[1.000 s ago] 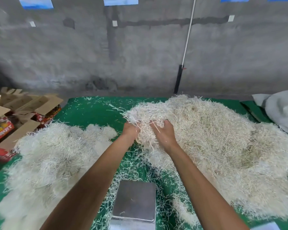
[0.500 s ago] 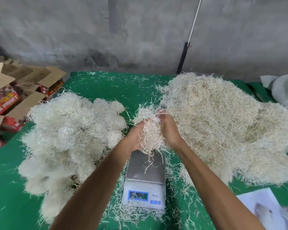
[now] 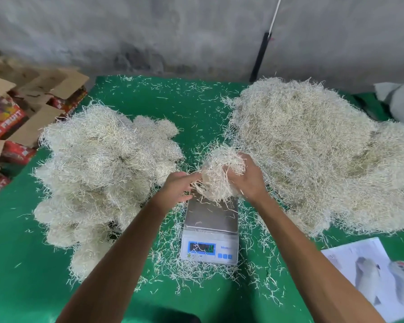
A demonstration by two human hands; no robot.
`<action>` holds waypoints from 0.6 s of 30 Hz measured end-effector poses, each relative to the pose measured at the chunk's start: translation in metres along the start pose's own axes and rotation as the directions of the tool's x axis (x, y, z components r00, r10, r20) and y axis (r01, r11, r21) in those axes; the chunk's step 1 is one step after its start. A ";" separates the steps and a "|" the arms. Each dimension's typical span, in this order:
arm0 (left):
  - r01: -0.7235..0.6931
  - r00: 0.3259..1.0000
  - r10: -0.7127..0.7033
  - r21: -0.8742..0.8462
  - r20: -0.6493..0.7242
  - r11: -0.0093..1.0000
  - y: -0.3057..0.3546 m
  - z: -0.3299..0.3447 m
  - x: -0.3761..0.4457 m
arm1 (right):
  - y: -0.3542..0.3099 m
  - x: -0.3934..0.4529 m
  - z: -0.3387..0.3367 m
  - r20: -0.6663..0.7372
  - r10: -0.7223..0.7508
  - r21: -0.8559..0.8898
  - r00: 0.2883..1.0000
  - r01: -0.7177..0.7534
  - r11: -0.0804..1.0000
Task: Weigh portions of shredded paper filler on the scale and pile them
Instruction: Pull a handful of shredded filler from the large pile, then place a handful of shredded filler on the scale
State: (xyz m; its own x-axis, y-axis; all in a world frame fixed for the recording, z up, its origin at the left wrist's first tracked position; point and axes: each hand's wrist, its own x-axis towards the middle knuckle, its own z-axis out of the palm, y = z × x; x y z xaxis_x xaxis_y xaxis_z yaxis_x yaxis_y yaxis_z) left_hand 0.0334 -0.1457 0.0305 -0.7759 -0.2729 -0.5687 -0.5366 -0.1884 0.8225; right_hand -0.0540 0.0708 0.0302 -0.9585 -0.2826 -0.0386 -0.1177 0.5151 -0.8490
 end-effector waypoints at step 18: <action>-0.204 0.969 0.211 0.067 -0.132 0.977 -0.050 0.001 -0.004 | 0.037 -0.044 -0.026 0.088 0.025 0.102 0.996 -0.034 0.994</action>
State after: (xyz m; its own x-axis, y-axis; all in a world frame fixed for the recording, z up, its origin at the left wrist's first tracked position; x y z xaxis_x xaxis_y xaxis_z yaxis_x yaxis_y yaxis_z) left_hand 0.0627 -0.1346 -0.0083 -0.8210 -0.4284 -0.3773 -0.3885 -0.0649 0.9191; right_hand -0.0233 0.1233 0.0136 -0.9346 -0.3396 -0.1055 -0.0583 0.4389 -0.8966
